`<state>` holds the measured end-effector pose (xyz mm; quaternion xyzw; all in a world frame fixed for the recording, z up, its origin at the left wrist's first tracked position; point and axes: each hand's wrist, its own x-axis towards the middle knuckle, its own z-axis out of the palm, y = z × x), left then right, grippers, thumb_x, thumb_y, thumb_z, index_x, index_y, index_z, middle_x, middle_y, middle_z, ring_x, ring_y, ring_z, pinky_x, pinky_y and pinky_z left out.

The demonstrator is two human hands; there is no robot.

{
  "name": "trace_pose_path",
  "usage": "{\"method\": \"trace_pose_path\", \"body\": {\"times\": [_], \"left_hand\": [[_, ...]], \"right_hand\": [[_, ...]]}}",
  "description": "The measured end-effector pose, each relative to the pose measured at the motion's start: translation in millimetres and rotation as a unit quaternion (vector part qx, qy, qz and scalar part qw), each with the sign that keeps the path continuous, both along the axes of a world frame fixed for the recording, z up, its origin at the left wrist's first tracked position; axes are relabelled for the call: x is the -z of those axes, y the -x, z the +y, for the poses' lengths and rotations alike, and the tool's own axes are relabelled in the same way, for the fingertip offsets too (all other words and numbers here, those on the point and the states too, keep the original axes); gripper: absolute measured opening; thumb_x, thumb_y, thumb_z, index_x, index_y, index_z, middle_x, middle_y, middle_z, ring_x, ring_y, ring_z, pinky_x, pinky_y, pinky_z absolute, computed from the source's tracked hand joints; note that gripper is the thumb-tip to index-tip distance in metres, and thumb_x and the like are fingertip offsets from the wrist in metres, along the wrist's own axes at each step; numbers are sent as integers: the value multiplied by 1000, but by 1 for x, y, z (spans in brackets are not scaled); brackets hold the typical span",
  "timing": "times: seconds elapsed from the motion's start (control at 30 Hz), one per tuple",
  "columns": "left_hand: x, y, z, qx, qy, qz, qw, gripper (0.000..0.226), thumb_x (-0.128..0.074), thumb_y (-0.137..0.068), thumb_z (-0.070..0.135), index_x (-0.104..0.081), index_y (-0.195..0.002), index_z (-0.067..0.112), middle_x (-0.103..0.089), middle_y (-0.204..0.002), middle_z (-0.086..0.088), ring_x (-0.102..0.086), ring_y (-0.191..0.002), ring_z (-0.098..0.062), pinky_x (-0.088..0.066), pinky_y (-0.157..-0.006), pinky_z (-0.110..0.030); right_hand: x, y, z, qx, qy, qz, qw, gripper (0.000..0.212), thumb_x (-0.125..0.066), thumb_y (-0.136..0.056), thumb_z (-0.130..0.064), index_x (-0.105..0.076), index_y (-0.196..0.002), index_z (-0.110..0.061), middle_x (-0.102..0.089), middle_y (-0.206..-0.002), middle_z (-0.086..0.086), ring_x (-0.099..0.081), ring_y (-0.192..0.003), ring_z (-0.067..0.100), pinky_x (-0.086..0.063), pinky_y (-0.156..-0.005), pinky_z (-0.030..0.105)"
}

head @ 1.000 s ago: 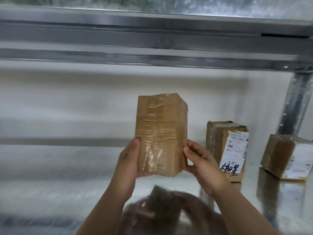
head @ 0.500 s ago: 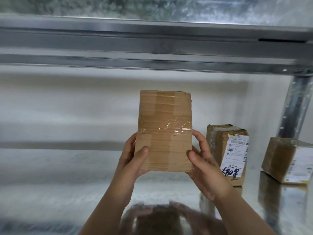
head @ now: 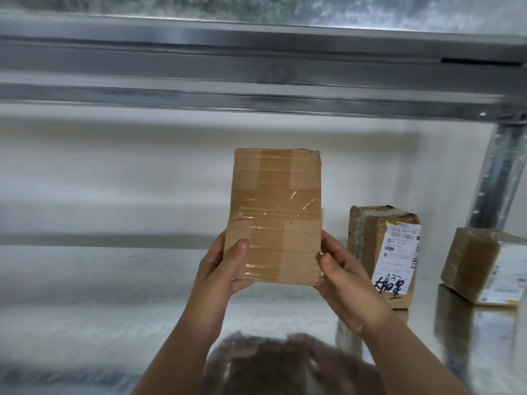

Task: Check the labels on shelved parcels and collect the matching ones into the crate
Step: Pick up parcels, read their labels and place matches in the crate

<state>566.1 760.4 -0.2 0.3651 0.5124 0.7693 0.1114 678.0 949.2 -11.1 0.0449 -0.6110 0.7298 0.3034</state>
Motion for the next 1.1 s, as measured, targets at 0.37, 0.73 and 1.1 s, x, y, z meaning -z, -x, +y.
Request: {"method": "trace_pose_path", "body": {"times": [0.37,0.73,1.1], "left_hand": [[2,5,7,-128,83,-22,988,15,-57,-105,26,-67,-116,24,-71,-118,-1,-71,-101,-15,-62,-57,-31],[-10,-14,-2,-17,91,45,995,38,-55,-83,50,-61,-121,51,-74,-108,32,-70,-101,10,-52,-88,-23],[-2,-2,-1,-91,122,14,988,30,-73,-93,36,-74,-122,36,-80,-105,6,-78,-94,-16,-59,-96,-52]], "right_hand": [[-6,-4,-9,4,-32,-44,999,57,-56,-97,-27,-50,-152,-39,-67,-143,2,-65,-131,28,-52,-105,52],[-1,-6,-13,73,-129,-37,988,61,-67,-84,-40,-50,-136,-69,-57,-143,-22,-65,-120,-5,-58,-78,15],[-3,-5,-15,106,-134,-79,982,54,-69,-79,-47,-60,-131,-54,-65,-117,6,-71,-112,11,-61,-81,24]]}}
